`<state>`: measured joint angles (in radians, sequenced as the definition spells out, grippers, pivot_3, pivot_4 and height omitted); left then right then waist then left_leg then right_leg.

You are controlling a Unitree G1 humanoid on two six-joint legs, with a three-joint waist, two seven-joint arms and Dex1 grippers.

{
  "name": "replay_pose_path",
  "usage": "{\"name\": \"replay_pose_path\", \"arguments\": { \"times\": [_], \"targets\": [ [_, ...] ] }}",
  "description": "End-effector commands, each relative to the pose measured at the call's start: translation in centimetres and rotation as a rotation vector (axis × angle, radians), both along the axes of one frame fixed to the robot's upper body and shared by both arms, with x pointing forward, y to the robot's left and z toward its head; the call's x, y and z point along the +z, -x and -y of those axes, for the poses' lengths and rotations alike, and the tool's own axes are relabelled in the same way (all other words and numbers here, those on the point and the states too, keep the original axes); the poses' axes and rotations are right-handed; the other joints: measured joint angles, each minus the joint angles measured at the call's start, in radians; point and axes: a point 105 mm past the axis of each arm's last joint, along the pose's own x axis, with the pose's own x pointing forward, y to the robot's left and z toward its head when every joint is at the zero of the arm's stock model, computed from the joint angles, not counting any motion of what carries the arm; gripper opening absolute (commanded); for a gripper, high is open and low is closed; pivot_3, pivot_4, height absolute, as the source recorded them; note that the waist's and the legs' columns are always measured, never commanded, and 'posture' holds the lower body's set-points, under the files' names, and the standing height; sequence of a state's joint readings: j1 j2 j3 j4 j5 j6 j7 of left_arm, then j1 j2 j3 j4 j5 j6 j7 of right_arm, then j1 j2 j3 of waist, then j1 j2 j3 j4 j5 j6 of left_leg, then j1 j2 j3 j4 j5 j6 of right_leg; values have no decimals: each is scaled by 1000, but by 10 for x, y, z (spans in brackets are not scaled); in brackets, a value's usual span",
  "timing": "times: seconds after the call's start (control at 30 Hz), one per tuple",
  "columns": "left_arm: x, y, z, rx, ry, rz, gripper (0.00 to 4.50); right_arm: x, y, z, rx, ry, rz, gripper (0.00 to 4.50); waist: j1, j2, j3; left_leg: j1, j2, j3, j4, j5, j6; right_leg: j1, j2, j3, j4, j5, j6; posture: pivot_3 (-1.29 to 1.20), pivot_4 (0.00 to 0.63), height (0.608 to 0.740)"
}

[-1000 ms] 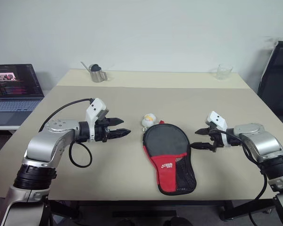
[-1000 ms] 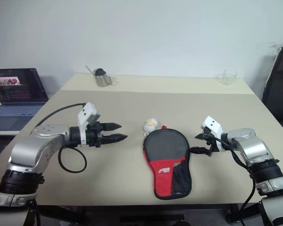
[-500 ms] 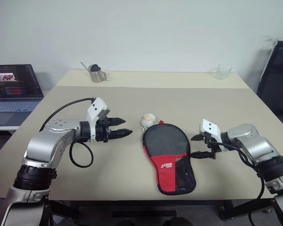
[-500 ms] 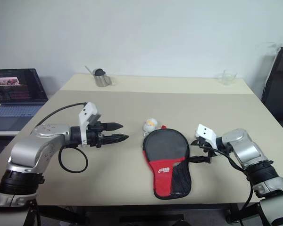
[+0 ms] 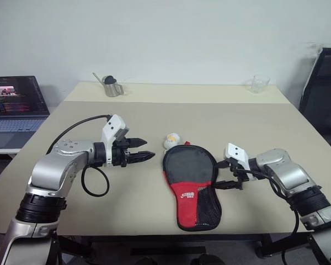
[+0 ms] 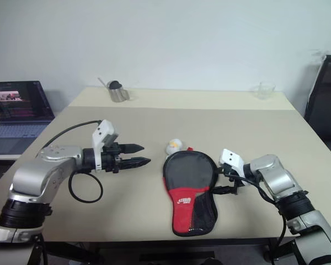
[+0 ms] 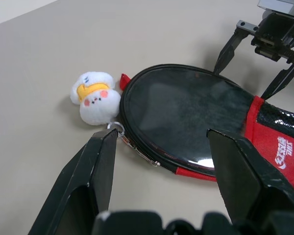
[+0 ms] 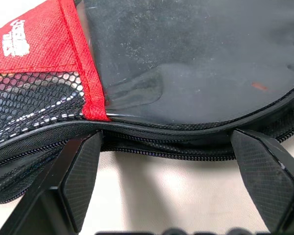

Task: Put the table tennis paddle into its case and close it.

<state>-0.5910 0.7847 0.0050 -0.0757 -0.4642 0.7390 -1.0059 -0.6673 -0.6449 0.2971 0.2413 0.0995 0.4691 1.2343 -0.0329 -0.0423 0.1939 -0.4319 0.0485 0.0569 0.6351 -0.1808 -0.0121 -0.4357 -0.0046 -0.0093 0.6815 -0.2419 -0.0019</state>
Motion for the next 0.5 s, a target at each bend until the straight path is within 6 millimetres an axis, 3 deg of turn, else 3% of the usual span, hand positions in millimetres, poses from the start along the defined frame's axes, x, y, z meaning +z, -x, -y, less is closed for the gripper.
{"name": "replay_pose_path", "arguments": {
  "times": [0.03,0.5],
  "targets": [
    [12,3,5,-24,-10,51,3175,8,2,-11,24,-38,21,4428,0,0,0,0,0,0,0,0,0,0,0,0,0,0,0,0,150,740],
    [10,3,4,-16,-5,51,3175,4,9,-22,45,-51,-3,4428,-1,0,0,0,1,0,0,0,0,0,1,0,0,0,-1,0,150,740]
  ]
}}
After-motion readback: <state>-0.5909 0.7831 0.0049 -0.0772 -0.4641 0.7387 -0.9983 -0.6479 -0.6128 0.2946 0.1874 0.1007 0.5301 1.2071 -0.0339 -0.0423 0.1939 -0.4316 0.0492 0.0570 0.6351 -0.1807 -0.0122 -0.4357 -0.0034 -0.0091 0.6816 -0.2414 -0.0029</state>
